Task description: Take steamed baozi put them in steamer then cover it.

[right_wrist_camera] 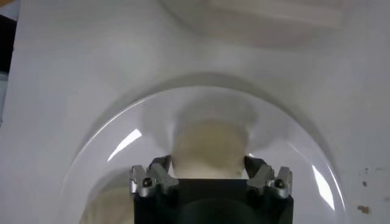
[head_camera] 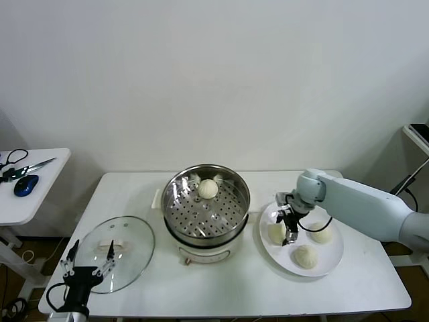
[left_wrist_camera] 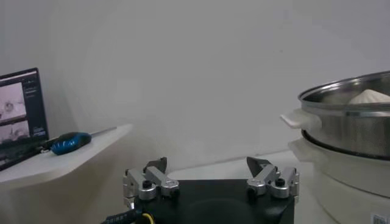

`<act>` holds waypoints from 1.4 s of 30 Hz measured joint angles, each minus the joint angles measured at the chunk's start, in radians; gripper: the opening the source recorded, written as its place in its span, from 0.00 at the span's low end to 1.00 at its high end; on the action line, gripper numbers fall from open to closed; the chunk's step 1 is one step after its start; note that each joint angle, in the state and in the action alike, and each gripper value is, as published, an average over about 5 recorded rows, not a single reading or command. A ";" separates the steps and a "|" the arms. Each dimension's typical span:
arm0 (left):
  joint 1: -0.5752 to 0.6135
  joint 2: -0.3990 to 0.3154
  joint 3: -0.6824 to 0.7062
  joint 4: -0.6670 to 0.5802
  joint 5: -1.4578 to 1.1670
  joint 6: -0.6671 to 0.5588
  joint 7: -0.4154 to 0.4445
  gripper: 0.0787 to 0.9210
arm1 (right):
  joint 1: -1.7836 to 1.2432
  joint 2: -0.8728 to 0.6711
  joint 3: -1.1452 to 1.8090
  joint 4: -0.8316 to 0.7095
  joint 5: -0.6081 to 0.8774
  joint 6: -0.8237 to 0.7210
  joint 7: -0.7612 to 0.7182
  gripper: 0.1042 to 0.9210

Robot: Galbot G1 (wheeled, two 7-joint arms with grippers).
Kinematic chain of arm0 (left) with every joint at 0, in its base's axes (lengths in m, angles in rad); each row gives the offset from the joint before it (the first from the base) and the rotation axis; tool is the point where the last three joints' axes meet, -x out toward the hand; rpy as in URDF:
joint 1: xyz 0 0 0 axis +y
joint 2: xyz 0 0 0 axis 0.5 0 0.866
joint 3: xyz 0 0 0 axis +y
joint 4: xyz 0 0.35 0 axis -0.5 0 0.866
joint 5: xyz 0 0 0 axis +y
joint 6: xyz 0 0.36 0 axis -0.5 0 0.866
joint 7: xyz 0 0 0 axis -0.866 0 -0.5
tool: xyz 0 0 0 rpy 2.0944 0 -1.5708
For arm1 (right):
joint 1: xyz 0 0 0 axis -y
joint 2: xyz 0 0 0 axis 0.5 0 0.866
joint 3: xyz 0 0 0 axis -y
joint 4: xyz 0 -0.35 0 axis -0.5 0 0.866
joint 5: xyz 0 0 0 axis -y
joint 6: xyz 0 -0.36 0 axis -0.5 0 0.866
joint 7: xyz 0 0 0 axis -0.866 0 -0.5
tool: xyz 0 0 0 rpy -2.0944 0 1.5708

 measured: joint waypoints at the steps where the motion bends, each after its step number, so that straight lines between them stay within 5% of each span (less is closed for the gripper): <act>1: 0.002 0.000 0.000 0.000 0.000 0.000 0.000 0.88 | 0.000 0.000 0.001 -0.001 0.000 0.001 0.000 0.77; 16: 0.013 0.000 0.000 -0.005 -0.003 -0.004 -0.001 0.88 | 0.061 -0.032 -0.019 0.036 0.046 0.006 0.002 0.73; 28: 0.016 0.003 0.010 -0.017 -0.005 -0.004 -0.001 0.88 | 0.368 -0.058 -0.178 0.085 0.227 0.022 -0.023 0.73; 42: 0.019 0.005 0.038 -0.049 -0.003 -0.005 0.002 0.88 | 0.666 0.150 -0.319 0.044 0.512 -0.011 -0.018 0.73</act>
